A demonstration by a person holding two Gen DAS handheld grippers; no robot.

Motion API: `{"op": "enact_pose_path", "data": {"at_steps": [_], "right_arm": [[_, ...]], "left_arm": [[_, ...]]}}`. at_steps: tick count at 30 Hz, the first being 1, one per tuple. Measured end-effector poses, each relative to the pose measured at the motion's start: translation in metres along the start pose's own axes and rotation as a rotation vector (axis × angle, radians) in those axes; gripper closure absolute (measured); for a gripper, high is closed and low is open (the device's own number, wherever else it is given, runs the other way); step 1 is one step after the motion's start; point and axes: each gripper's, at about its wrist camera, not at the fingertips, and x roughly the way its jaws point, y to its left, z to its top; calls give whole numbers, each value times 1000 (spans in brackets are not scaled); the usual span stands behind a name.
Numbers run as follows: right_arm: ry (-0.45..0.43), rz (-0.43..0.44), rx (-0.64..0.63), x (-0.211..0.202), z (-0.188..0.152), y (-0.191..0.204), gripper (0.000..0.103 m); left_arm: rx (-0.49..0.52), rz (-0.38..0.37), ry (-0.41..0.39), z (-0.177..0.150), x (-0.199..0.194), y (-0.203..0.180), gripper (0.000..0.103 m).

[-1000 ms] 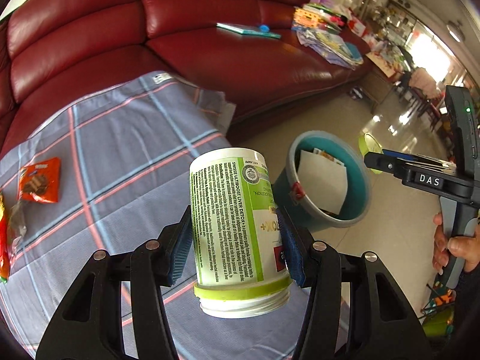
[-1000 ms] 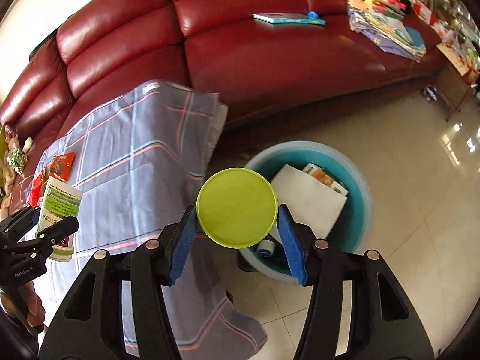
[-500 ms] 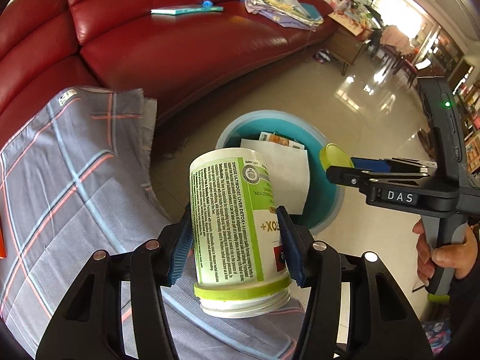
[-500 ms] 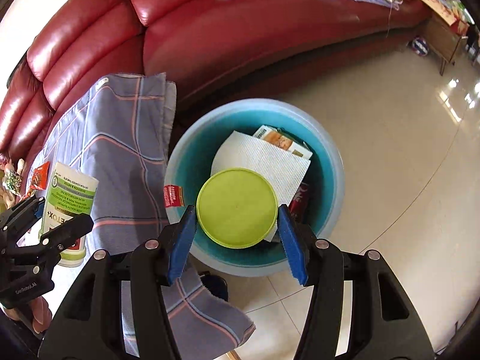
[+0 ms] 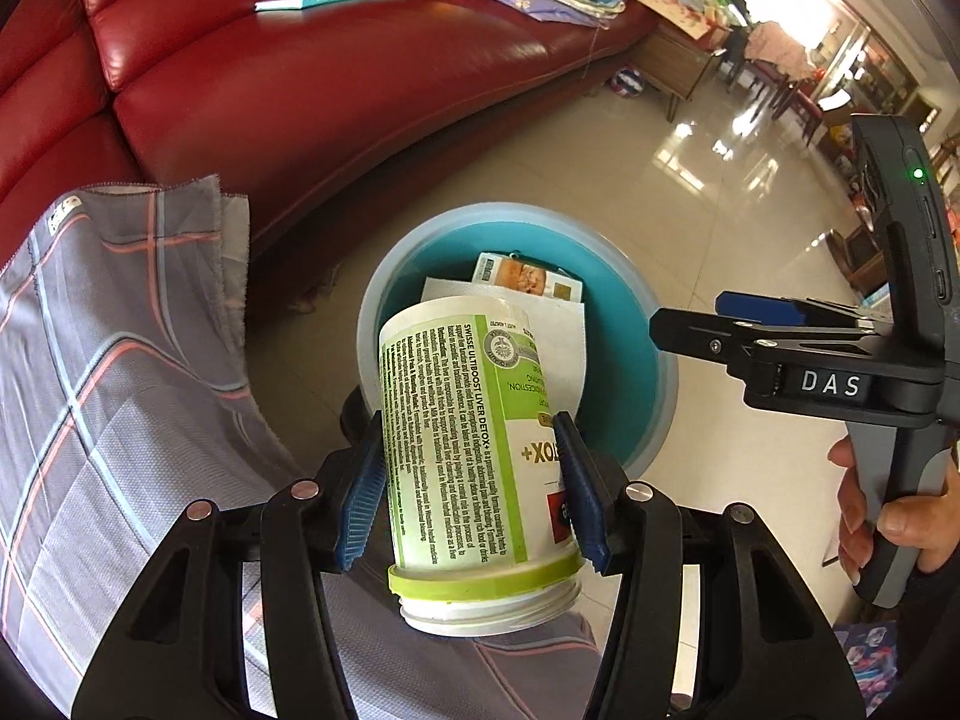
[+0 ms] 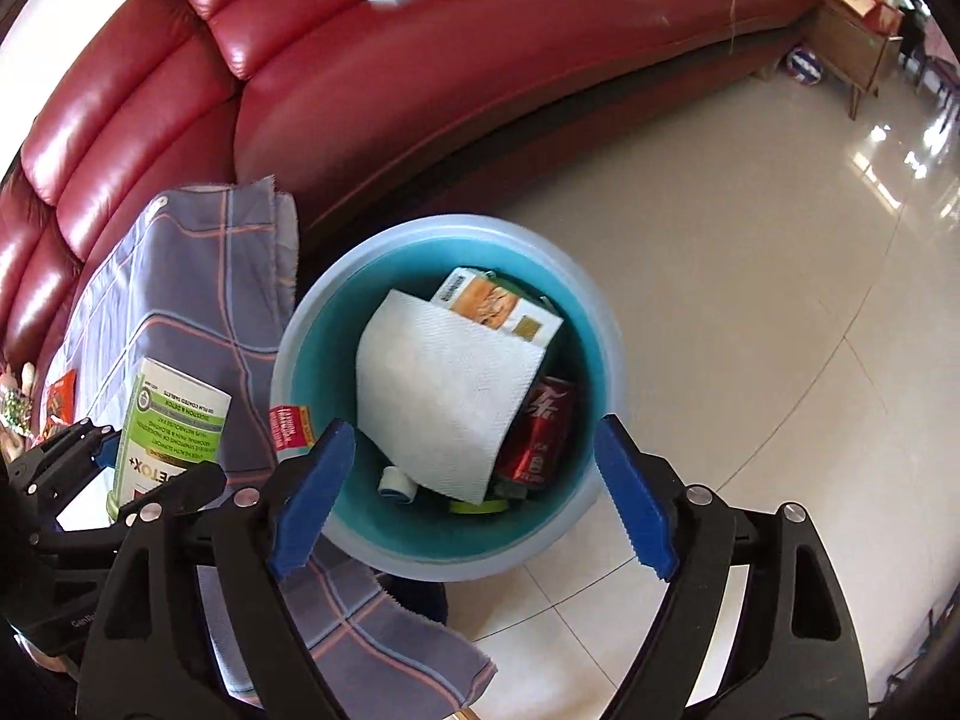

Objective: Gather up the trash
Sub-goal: 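Carry the supplement bottle and lid over the teal bin and release both, then move both open tools back over the cloth toward the snack wrappers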

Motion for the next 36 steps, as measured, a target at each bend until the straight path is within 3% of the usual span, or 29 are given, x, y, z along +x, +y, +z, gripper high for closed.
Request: {"op": "enact_pose_path", "data": {"at_steps": [14, 16, 21, 36], "right_arm": [[-82, -100, 81, -25, 13, -33, 18], [-81, -101, 83, -26, 13, -34, 18], [-75, -103, 78, -23, 13, -32, 18], [-35, -93, 24, -18, 7, 5, 18]], "left_arm": [[41, -84, 30, 27, 54, -40, 47], [40, -74, 27, 30, 57, -43, 43], [49, -42, -12, 26, 47, -43, 19], [-21, -9, -23, 3, 20, -11, 11]]}}
